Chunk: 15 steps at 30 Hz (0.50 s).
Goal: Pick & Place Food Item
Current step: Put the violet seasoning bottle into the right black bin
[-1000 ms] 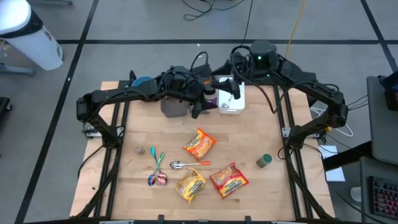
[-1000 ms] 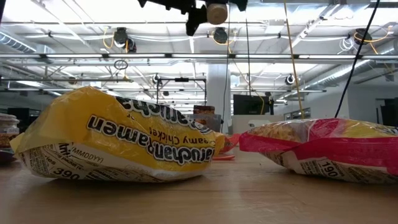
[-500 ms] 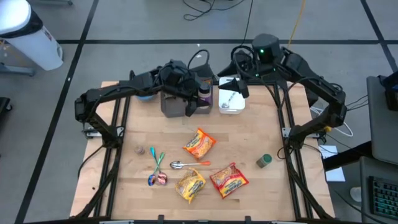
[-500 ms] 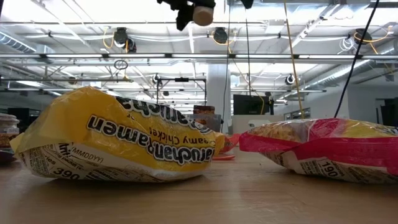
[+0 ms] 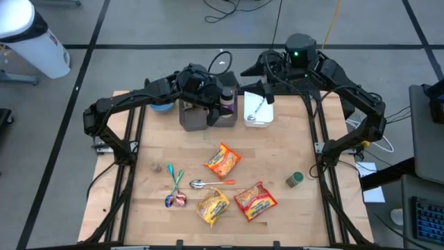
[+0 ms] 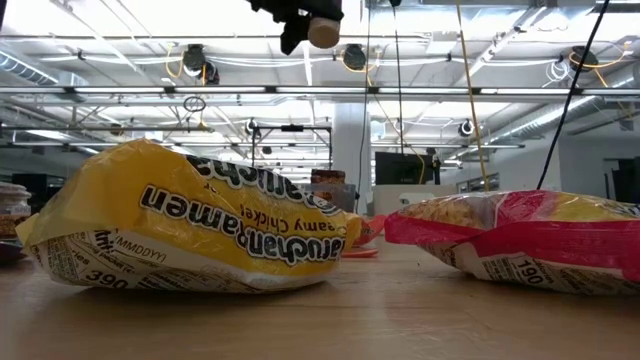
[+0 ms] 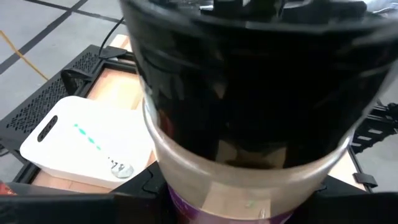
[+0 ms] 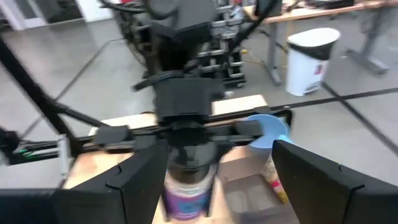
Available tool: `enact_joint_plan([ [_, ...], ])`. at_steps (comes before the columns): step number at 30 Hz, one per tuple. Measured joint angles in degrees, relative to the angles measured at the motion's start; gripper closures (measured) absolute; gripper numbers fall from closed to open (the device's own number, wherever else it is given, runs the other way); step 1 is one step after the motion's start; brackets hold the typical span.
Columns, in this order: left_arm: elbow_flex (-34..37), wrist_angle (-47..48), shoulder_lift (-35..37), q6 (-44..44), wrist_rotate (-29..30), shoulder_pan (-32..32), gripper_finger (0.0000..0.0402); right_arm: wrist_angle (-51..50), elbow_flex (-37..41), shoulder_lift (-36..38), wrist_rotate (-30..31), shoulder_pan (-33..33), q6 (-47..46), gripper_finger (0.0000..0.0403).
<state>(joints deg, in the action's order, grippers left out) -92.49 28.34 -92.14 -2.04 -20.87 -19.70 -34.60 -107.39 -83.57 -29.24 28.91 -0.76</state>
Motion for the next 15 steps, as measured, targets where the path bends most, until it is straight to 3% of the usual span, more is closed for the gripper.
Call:
enact_joint_plan([
  [6,0.0,0.2,0.0,0.6,0.0,0.7,0.0220,-0.6,0.0,0.0,5.2,0.1,0.3,0.0122],
  [15,0.0,0.2,0.0,0.4,0.0,1.1,0.0220,-0.4,0.0,0.0,5.1,0.0,2.1,0.0110],
])
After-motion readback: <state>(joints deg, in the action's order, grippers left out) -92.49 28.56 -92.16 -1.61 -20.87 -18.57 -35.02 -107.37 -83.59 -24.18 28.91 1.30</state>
